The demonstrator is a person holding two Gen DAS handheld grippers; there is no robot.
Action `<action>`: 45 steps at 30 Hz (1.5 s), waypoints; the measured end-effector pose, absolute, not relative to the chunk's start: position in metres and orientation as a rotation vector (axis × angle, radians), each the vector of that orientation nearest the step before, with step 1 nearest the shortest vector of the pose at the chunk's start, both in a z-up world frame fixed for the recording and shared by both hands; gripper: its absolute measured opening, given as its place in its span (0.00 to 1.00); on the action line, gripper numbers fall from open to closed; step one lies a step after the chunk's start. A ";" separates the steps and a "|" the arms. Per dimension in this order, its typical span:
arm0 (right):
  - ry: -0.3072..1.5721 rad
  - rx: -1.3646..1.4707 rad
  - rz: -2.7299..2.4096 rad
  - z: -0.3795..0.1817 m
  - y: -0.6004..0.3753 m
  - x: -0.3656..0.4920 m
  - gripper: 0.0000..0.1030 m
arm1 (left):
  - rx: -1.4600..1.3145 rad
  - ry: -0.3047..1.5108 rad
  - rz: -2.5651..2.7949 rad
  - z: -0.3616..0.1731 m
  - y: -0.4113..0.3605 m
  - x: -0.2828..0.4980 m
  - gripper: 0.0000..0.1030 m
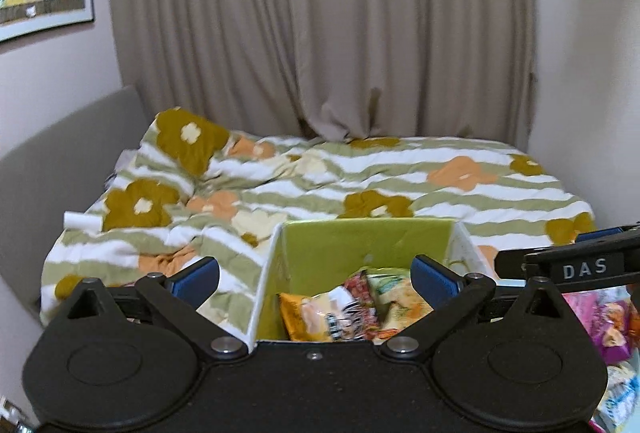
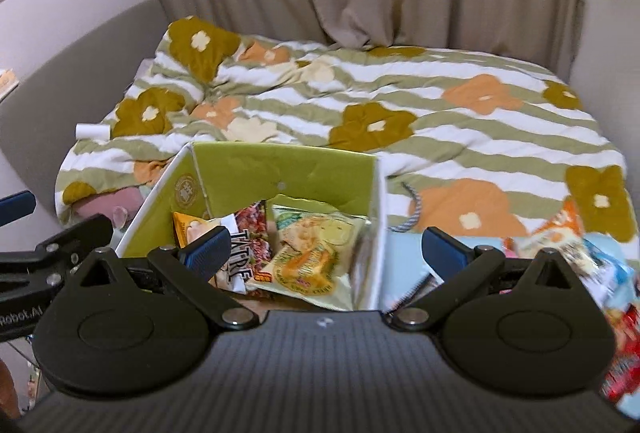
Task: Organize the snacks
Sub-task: 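Open both tools to drop the bags into the box, then grasp the pink bag with the left tool while the right tool grasps the blue-white bag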
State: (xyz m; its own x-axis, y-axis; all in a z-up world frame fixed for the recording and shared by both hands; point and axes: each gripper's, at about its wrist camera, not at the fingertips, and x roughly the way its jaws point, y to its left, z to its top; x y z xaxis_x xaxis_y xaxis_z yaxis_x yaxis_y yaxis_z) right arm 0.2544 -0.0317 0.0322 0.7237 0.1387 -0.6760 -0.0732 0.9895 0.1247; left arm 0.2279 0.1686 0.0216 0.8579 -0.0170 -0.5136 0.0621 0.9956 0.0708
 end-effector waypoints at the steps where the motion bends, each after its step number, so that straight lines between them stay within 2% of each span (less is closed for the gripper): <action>1: 0.749 0.104 0.106 0.035 -0.037 0.247 1.00 | 0.090 0.533 -0.054 0.024 0.166 0.225 1.00; 15: 0.689 0.169 -0.020 0.051 -0.147 0.146 1.00 | 0.070 0.549 -0.184 0.026 0.089 0.163 1.00; 31: 0.866 0.178 0.020 -0.036 -0.270 0.083 1.00 | 0.038 0.767 -0.217 -0.066 -0.036 0.105 0.99; 36: 0.891 0.209 0.036 -0.063 -0.286 0.082 1.00 | 0.042 0.831 -0.247 -0.108 -0.060 0.107 0.91; 45: 0.912 0.251 0.077 -0.107 -0.291 0.096 1.00 | 0.057 0.903 -0.255 -0.162 -0.084 0.123 0.81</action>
